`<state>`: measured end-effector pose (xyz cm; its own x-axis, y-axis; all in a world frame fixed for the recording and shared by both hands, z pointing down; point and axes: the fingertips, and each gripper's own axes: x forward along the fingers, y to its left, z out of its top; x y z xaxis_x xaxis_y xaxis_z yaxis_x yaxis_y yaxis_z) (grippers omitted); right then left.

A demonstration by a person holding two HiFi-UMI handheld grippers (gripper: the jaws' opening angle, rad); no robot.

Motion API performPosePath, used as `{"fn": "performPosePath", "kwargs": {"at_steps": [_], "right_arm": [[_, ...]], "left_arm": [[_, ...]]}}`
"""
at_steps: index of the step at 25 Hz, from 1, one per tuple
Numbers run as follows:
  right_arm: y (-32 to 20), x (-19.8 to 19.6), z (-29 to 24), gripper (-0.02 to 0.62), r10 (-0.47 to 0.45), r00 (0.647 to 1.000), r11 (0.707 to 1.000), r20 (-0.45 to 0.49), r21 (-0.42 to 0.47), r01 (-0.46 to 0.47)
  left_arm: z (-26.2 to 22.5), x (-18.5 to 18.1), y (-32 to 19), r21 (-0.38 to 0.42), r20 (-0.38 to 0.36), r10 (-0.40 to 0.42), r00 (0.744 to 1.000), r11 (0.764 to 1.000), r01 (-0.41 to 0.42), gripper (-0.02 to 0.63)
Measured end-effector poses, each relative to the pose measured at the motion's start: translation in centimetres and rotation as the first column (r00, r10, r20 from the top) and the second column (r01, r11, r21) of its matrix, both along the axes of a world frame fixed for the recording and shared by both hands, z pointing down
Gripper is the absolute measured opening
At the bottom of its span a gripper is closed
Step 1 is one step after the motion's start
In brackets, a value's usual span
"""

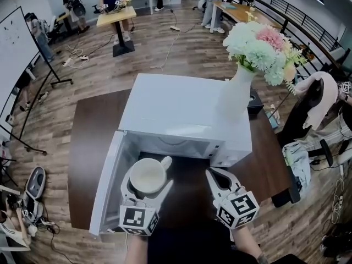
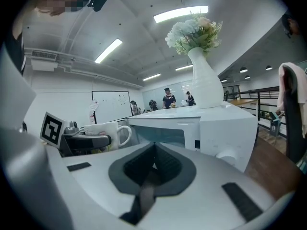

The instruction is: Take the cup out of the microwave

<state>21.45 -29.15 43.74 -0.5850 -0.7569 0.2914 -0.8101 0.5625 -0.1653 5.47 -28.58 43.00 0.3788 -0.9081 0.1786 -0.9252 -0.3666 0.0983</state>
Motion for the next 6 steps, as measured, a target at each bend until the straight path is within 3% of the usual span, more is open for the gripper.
{"fn": "performPosePath", "kwargs": {"at_steps": [6], "right_arm": [[0.55, -0.09, 0.38, -0.006, -0.003, 1.000, 1.000, 0.003, -0.012, 0.003]], "left_arm": [[0.57, 0.43, -0.11, -0.005, 0.008, 0.005, 1.000, 1.000, -0.005, 0.505]]}}
